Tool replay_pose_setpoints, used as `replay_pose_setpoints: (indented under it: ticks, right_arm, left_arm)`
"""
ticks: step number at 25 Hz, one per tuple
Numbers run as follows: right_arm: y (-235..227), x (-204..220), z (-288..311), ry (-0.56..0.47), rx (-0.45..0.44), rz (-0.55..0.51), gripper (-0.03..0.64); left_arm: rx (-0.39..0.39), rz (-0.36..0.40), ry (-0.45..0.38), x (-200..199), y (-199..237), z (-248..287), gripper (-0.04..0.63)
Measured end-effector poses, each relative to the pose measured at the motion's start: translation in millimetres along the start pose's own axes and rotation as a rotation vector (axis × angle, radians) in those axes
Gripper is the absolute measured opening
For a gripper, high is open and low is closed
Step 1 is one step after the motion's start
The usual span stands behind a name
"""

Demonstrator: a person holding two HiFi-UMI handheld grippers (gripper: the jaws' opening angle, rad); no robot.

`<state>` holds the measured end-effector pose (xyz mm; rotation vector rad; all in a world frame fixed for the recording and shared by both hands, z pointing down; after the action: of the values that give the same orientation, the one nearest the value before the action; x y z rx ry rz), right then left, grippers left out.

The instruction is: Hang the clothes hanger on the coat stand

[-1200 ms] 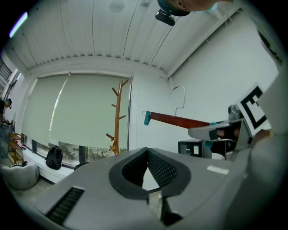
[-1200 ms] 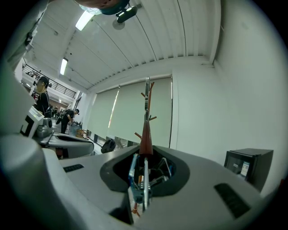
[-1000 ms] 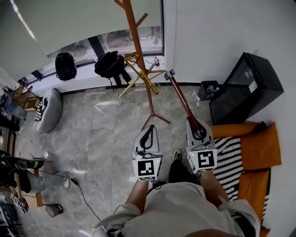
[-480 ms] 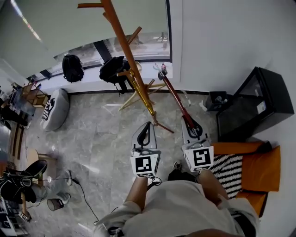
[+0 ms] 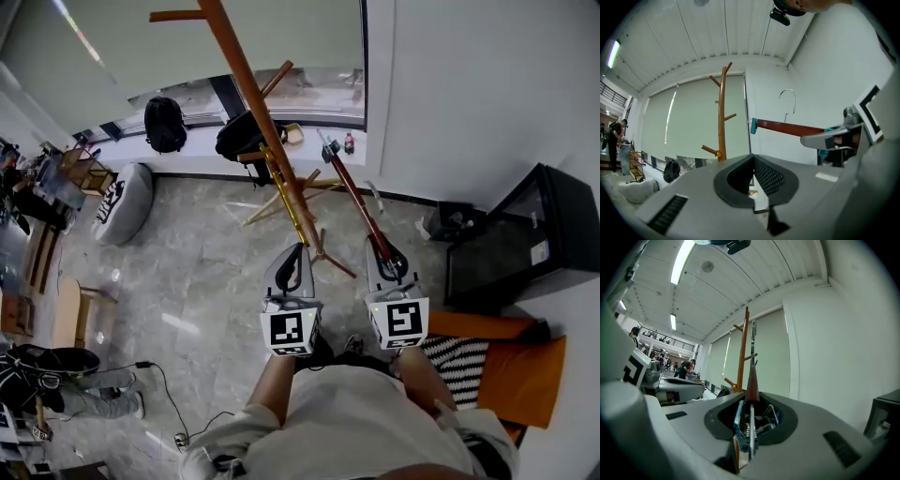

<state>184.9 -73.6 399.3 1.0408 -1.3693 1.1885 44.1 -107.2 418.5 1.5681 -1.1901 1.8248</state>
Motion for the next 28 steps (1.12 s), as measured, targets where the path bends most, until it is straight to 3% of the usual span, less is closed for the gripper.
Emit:
replay_pose_setpoints:
  ticks: [9, 28]
  right_arm:
    - [-11, 3, 21, 0.021, -0.036, -0.022, 0.051]
    - [-5, -20, 130, 0.001, -0.071, -0.06, 0.051]
  left_arm:
    - [-0.037, -0.026, 0.011, 14, 0, 21, 0.009]
    - [-0.104, -0.021, -0.019, 18, 76, 80, 0.008]
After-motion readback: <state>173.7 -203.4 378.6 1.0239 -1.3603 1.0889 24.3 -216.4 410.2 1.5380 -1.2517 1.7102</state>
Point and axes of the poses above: the fingertips, and each gripper's own axes: z forward along the fingers, y to its left, x out of its underside, the point moved 2 cm from there along -z, backward along the fingers, and after that the axes turned 14 degrees about z, right-handed, at the moved point
